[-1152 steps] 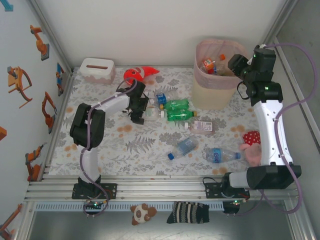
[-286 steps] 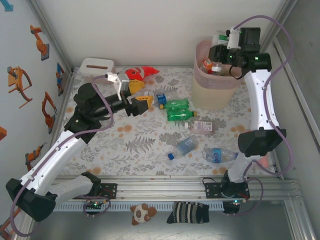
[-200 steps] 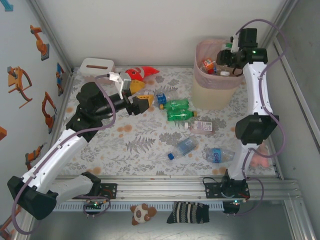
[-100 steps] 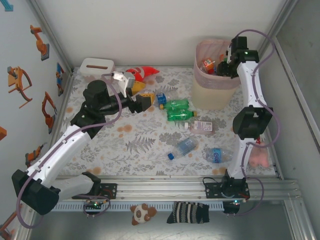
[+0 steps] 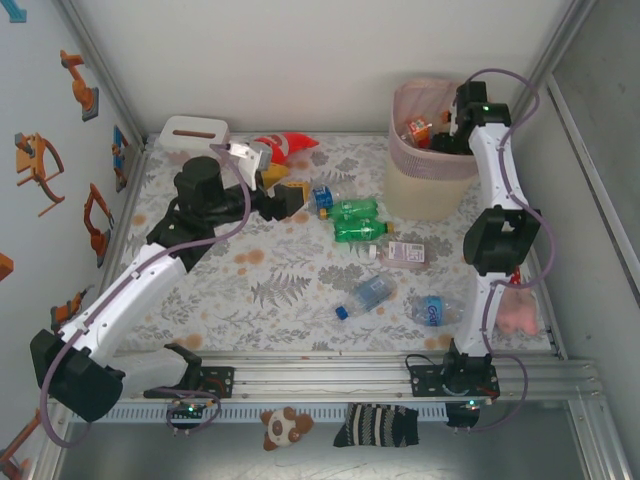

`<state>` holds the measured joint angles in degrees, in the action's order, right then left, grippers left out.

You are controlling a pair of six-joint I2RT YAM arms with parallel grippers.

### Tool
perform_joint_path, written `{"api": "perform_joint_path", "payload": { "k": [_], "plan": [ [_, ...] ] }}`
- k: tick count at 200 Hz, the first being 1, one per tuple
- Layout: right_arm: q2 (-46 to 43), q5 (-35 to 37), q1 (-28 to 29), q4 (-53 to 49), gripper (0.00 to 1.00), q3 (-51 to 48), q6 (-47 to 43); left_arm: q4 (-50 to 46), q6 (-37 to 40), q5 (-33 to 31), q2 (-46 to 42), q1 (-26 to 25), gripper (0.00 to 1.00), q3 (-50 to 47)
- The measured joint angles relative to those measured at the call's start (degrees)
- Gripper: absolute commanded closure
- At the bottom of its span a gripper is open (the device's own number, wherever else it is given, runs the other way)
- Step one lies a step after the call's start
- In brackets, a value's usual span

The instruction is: Put the plastic bottles in the bin

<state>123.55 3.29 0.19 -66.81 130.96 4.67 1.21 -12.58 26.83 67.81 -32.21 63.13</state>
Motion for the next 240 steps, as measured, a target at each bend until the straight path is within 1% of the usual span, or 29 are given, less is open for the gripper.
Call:
{"api": "perform_joint_path", "payload": {
  "k": [82,135,162,185,211,240],
  "plan": [
    [-6.4,-2.4,0.0,-0.7,0.2,1.9,0.5,-3.5,-3.8,-5.2,3.6,1.1,0.19,2.8],
    [-10.9,-4.0,0.0,-0.7,0.21,3.0,1.6,-7.2,-10.8,-12.0,7.5,2.8,0.19,4.5],
    [-13.2,-5.4,0.0,-0.6,0.22,2.9,2.3,-8.5,-16.9,-17.2,10.1,4.2,0.19,4.9],
    [-16.3,-6.9,0.0,0.7,0.22,1.4,3.3,-11.9,-24.5,-24.3,13.9,5.0,0.19,6.8],
    [-20.7,-8.5,0.0,2.6,0.23,-1.9,4.6,-19.1,-33.4,-31.2,20.4,6.3,0.2,12.8],
    [-24.7,-9.4,0.0,4.4,0.23,-5.2,5.7,-26.6,-42.2,-35.5,27.5,7.9,0.22,20.3]
  ]
}}
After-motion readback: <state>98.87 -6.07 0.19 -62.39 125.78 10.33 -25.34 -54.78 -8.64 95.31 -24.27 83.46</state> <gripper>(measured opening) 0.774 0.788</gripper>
